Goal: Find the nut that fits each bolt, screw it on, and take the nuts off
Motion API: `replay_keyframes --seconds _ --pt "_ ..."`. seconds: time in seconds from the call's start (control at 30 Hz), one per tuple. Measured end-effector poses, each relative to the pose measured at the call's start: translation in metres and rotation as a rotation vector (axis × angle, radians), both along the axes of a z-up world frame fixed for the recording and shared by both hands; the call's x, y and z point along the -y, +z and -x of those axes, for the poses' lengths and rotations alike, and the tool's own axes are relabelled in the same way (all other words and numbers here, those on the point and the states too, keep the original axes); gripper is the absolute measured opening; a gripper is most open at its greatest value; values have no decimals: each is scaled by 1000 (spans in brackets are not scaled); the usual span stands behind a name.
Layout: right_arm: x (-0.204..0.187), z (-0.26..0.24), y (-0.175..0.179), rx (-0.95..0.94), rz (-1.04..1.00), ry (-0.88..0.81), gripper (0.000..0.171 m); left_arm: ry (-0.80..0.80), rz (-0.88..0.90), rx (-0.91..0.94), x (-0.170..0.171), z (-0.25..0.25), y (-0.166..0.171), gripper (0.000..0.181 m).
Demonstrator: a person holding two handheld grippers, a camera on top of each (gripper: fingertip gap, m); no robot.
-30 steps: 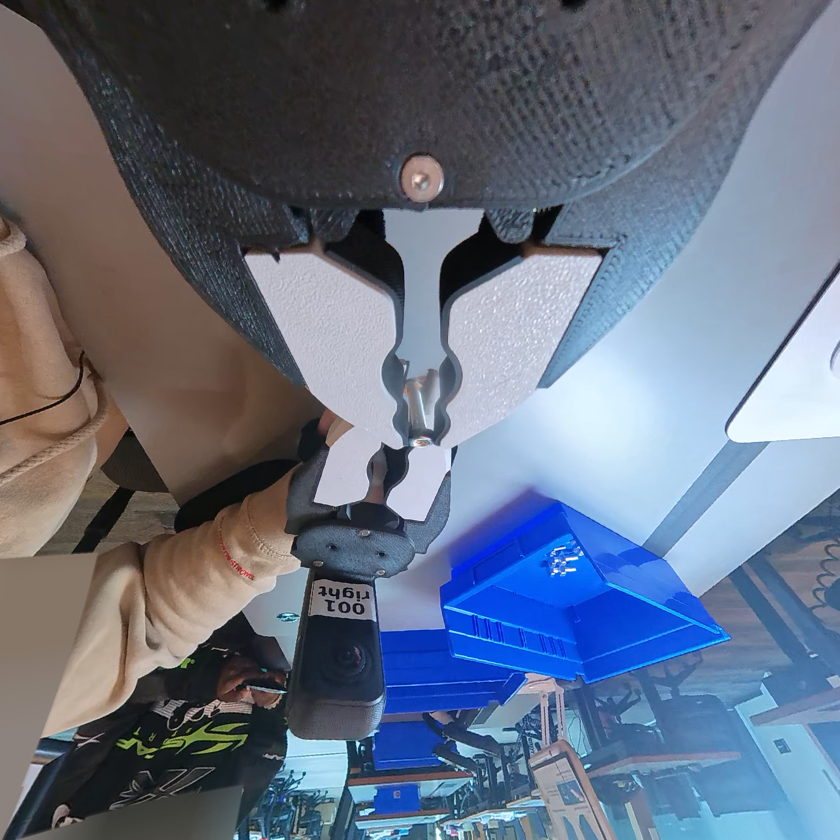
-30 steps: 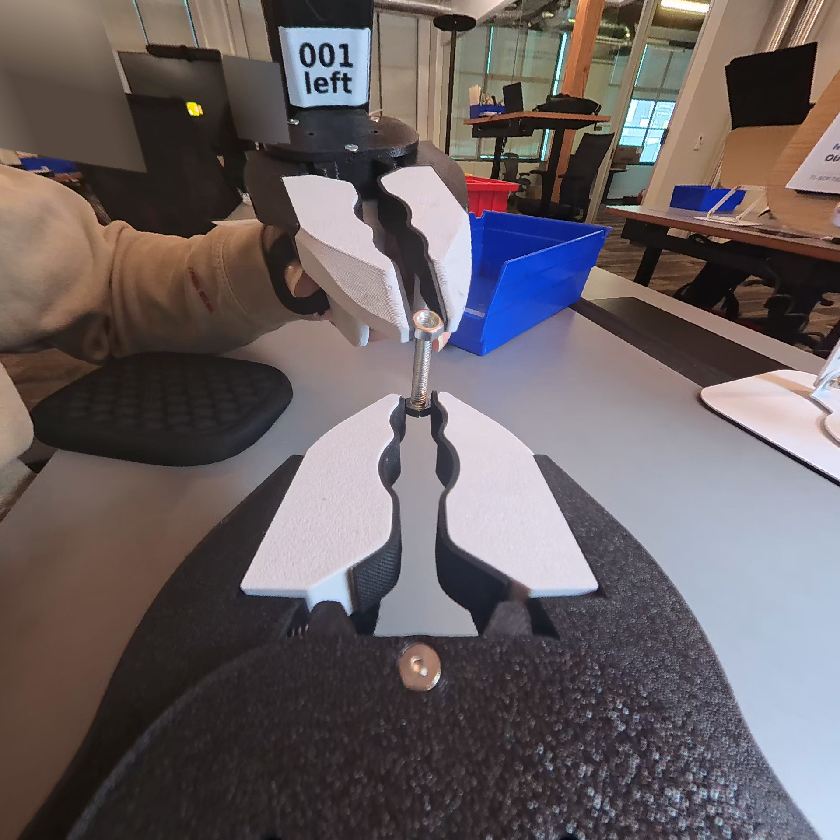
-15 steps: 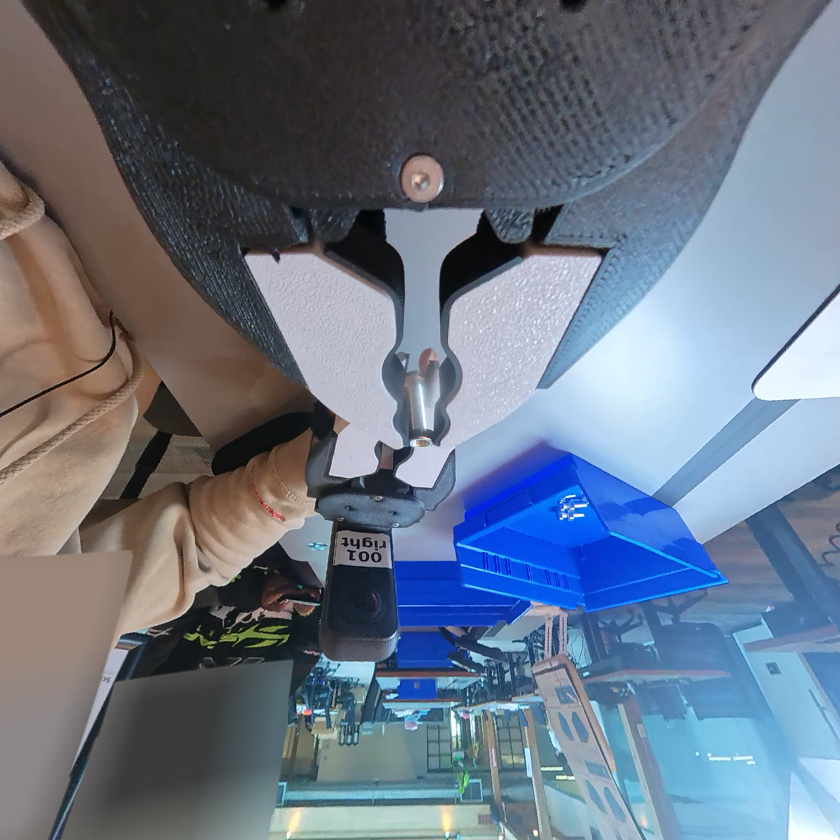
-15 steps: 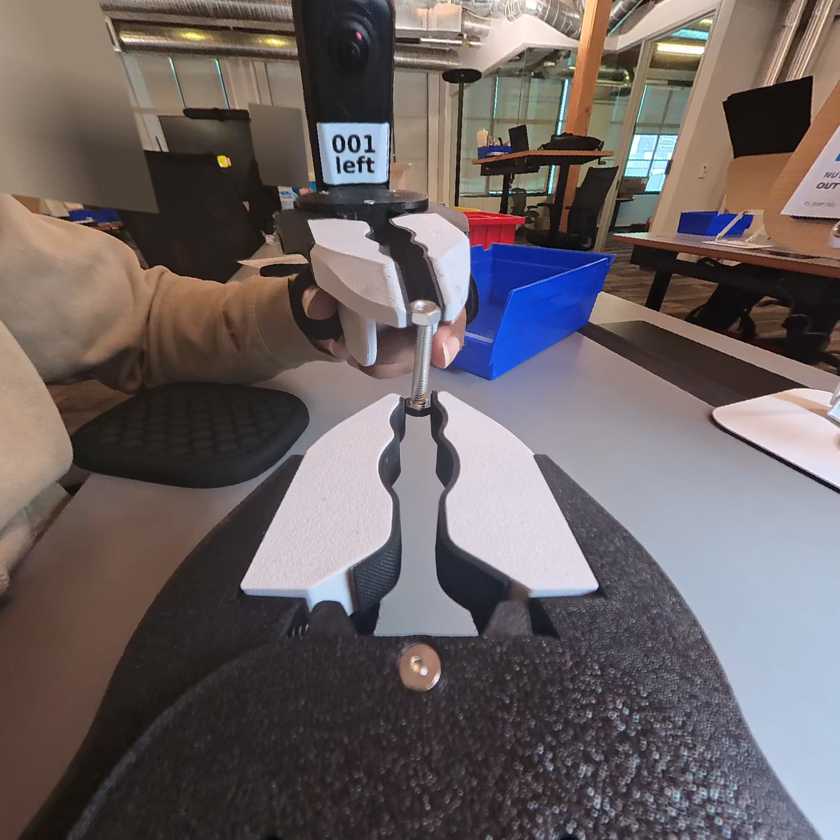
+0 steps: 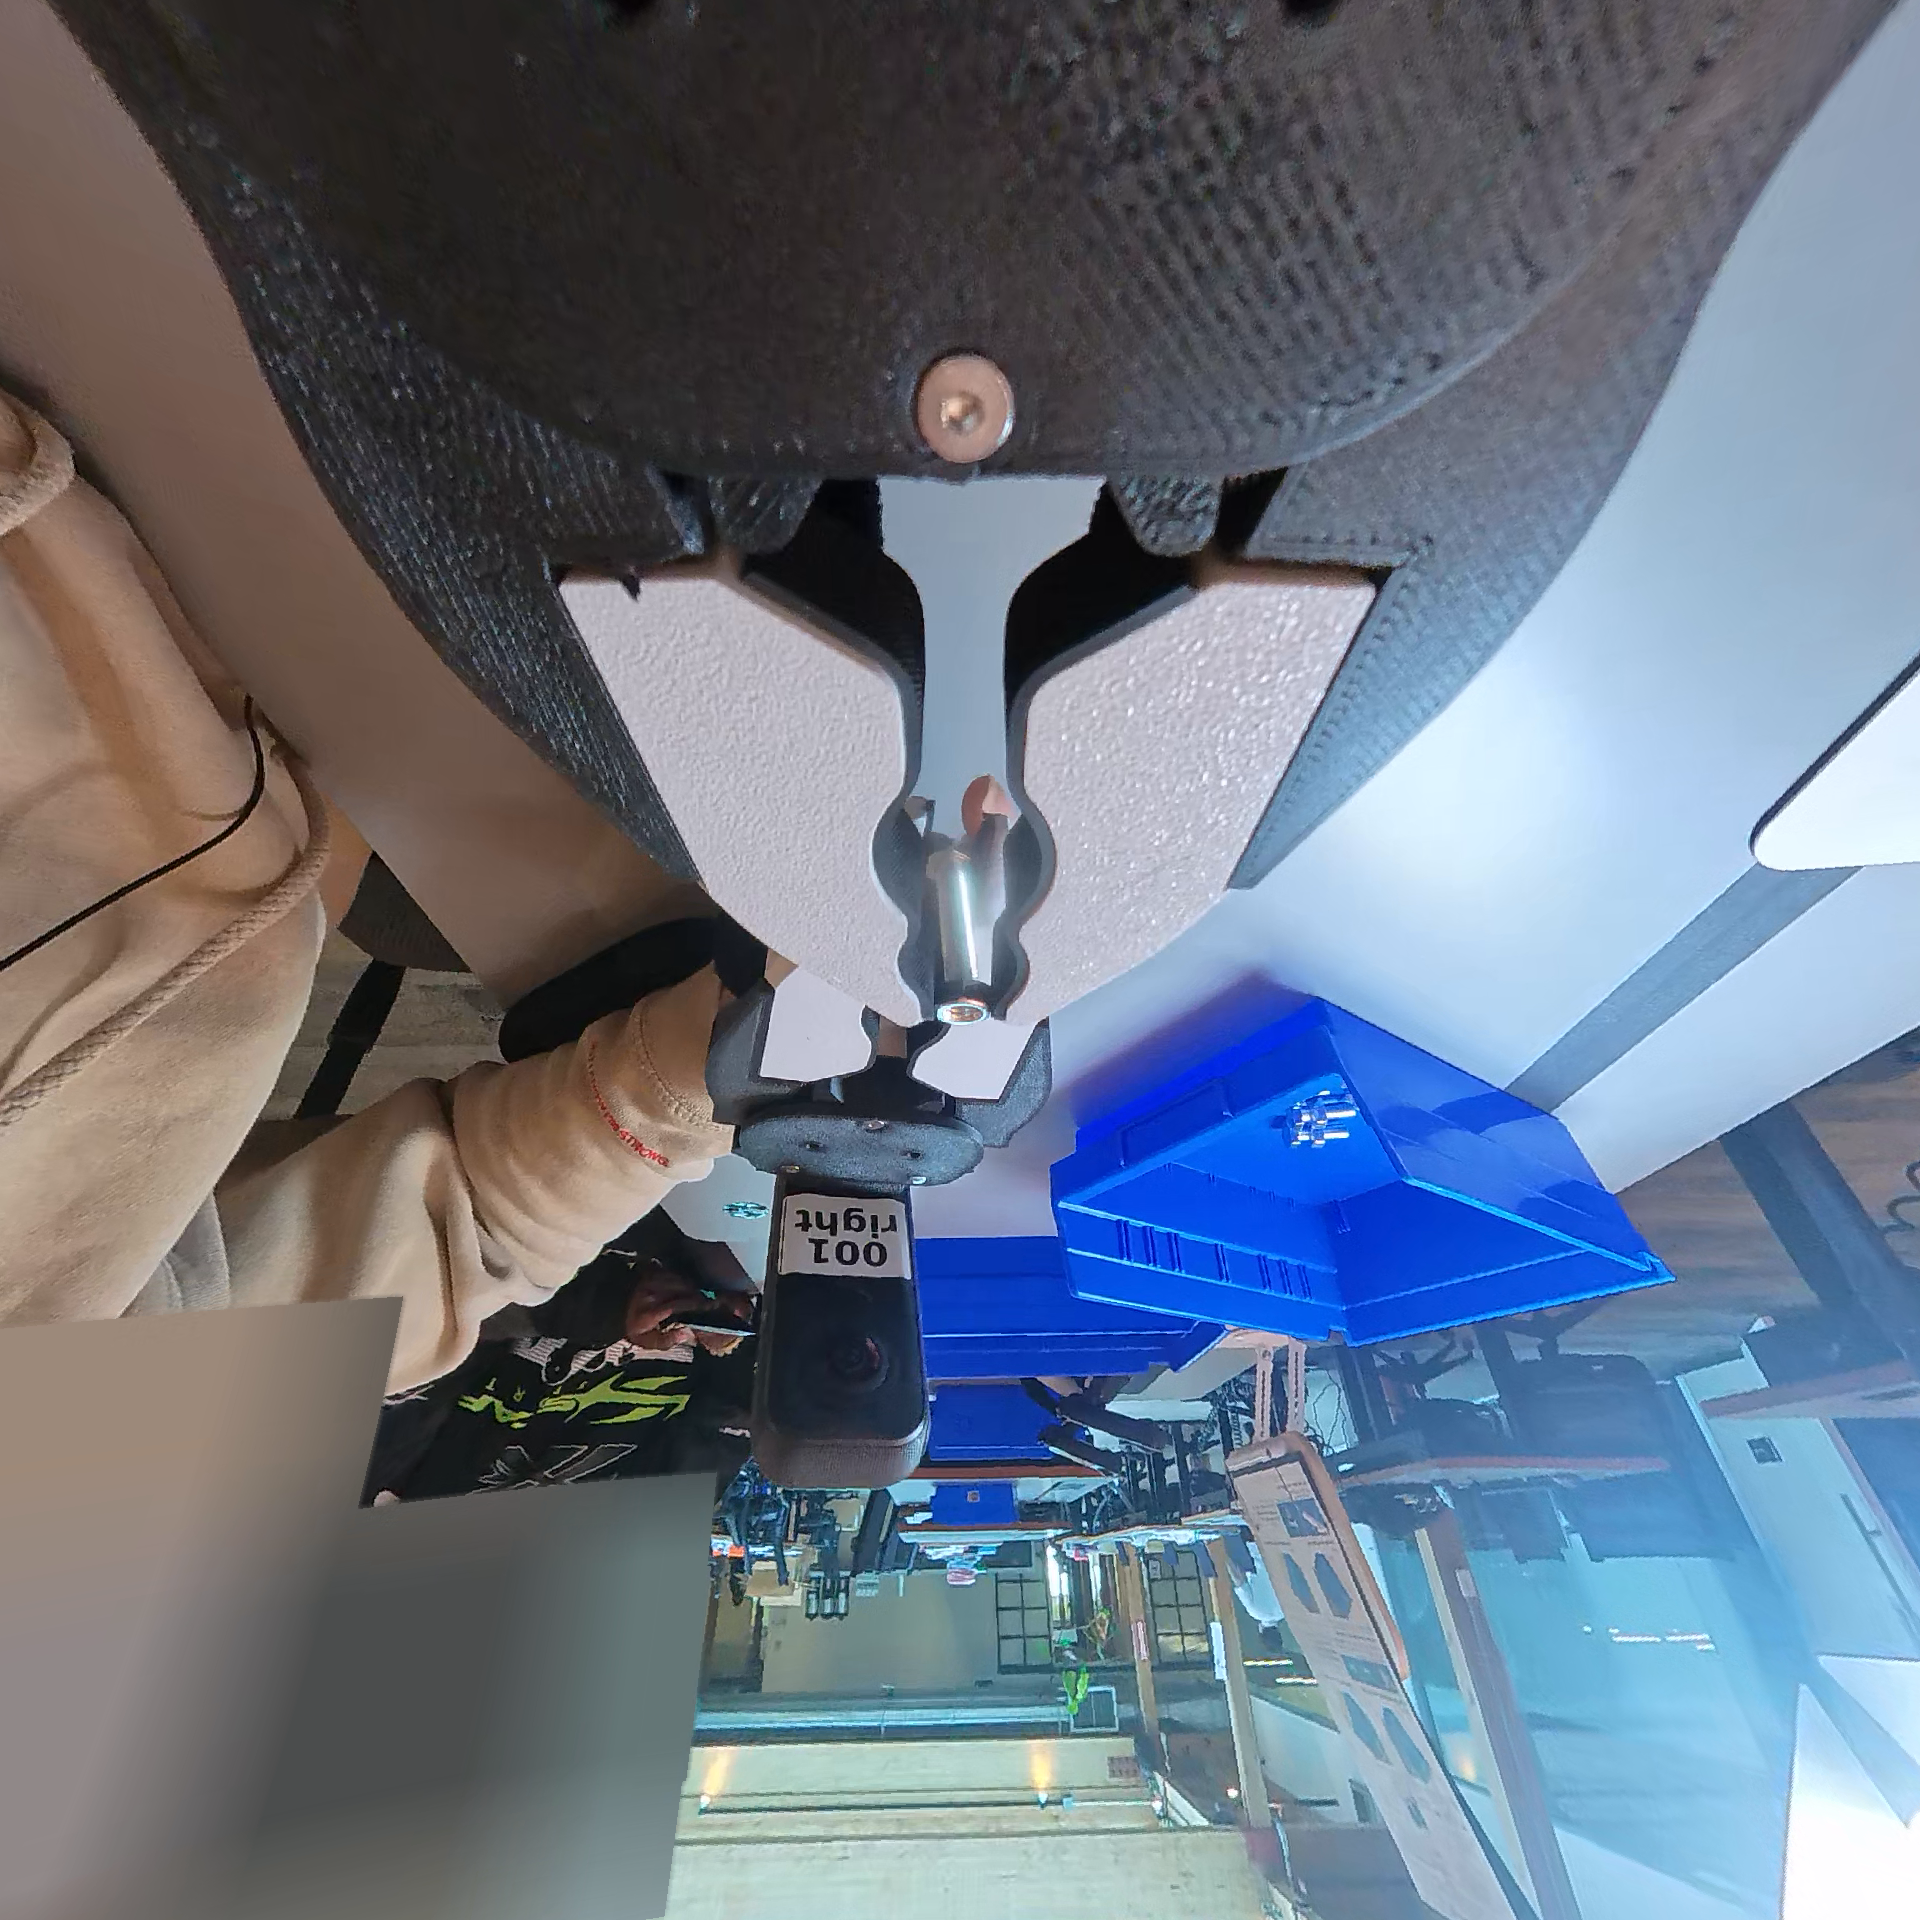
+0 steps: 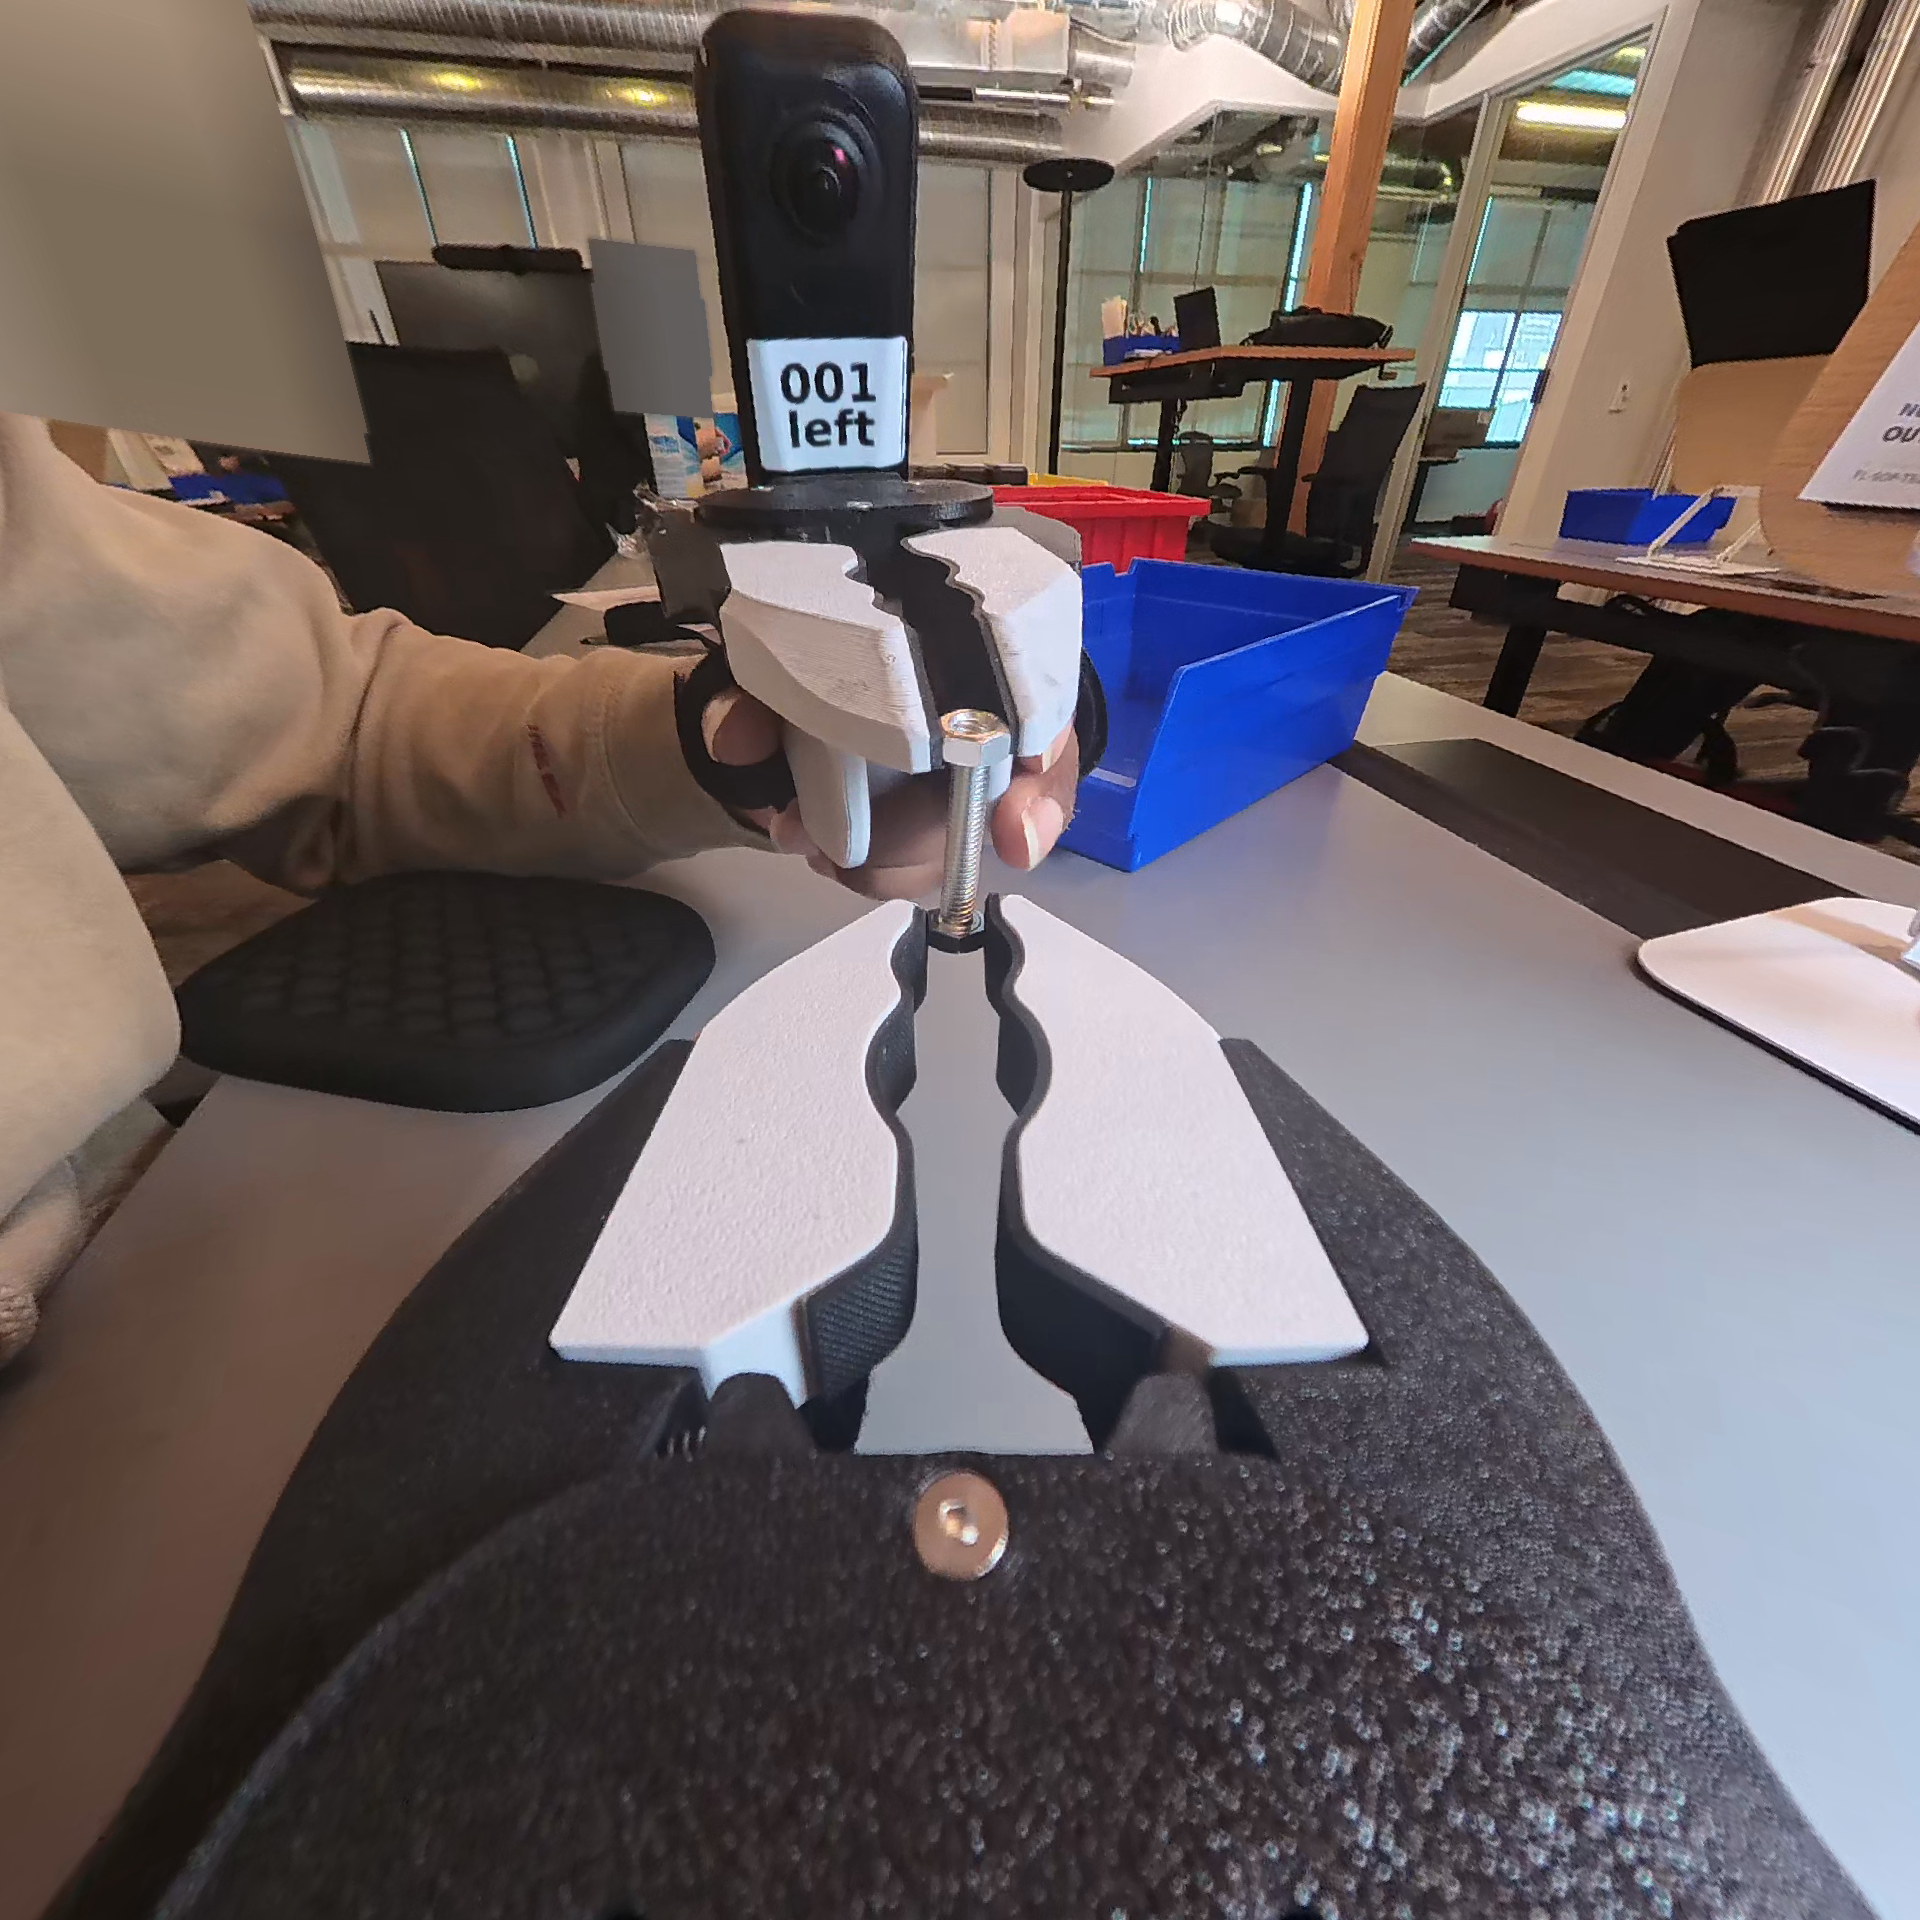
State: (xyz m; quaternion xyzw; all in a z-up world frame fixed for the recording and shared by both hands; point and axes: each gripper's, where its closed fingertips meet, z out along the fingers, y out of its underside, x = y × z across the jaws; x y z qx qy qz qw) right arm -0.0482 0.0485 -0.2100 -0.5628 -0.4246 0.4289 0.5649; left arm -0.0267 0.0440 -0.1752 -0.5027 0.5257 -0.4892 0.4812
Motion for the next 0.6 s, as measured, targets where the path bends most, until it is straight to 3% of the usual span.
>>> replay_keyframes --seconds 0.6 --pt "1 0 1 -1 -17 3 10 -18 10 29 2 1 0 14"
